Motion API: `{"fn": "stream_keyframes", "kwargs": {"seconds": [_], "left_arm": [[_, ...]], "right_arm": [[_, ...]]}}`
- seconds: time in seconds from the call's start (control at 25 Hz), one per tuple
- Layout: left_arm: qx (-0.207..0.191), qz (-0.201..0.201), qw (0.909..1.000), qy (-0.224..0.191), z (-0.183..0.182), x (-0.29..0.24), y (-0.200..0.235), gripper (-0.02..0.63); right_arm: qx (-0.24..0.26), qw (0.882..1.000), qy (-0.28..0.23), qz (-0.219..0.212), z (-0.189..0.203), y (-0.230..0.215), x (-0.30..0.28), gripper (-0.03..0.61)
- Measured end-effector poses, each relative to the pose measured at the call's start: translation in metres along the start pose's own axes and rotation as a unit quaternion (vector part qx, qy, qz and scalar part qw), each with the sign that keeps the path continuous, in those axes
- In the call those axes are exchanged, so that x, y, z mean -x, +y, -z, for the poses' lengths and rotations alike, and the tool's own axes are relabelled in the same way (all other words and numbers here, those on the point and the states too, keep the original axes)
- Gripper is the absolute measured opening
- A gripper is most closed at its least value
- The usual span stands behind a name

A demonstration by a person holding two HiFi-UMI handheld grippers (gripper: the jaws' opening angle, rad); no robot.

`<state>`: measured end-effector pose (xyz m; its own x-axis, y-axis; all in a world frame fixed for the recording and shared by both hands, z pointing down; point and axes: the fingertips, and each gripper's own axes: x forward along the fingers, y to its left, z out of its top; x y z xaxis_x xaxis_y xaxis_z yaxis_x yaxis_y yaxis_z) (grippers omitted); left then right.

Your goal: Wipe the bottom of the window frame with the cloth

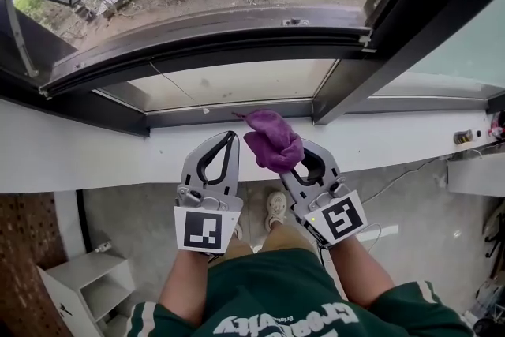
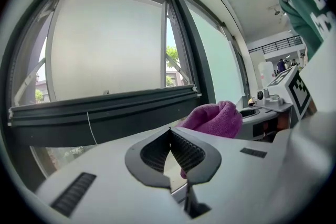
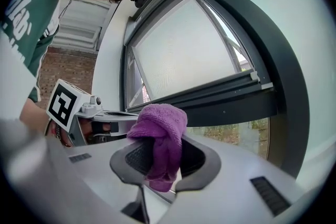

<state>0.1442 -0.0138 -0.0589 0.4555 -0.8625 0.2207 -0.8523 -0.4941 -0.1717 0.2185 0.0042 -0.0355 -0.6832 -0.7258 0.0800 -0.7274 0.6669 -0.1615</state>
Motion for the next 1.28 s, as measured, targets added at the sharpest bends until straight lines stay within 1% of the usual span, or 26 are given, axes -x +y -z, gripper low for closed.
{"fn": "stream_keyframes", "kwargs": {"seconds": [0.16,0.32,0.44,0.52,0.72,0.8,0.92,1.0,1.12,1.24,1.28], "left_arm": [[-0.004,-0.002,0.9999,0.010,0.013,0.004,0.020,0.009],[-0.013,-0.005,0.9998,0.017,0.031,0.017,0.053,0.009],[-0.013,-0.009,0.9995,0.027,0.051,0.035,0.093,0.009],[-0.010,-0.005,0.9994,0.034,0.067,0.051,0.124,0.009],[-0.029,0.006,0.9995,0.013,0.108,0.086,0.211,0.009],[-0.021,0.009,0.9995,0.020,0.134,0.098,0.241,0.009],[-0.019,0.000,0.9994,0.028,0.175,0.110,0.282,0.009],[-0.012,-0.013,0.9991,0.038,0.205,0.121,0.304,0.009],[-0.002,-0.036,0.9980,0.052,0.253,0.126,0.334,0.009],[0.027,-0.056,0.9955,0.071,0.302,0.129,0.352,0.009],[0.031,-0.059,0.9950,0.075,0.317,0.128,0.355,0.009]], "right_arm": [[0.002,1.000,-0.007,-0.013,0.006,0.017,-0.022,0.104],[0.003,1.000,-0.011,-0.021,0.013,0.043,-0.050,0.104],[-0.003,1.000,-0.010,-0.014,0.025,0.070,-0.078,0.104],[-0.008,1.000,-0.009,-0.001,0.036,0.094,-0.101,0.104],[-0.002,0.999,0.002,0.038,0.066,0.157,-0.170,0.104],[-0.005,0.999,0.004,0.049,0.080,0.176,-0.195,0.104],[-0.017,0.999,0.012,0.045,0.105,0.200,-0.235,0.104],[-0.031,0.999,0.021,0.033,0.125,0.218,-0.258,0.104],[-0.052,0.998,0.034,0.003,0.161,0.241,-0.297,0.104],[-0.063,0.997,0.050,-0.017,0.203,0.255,-0.328,0.104],[-0.067,0.996,0.058,-0.021,0.217,0.258,-0.337,0.104]]}}
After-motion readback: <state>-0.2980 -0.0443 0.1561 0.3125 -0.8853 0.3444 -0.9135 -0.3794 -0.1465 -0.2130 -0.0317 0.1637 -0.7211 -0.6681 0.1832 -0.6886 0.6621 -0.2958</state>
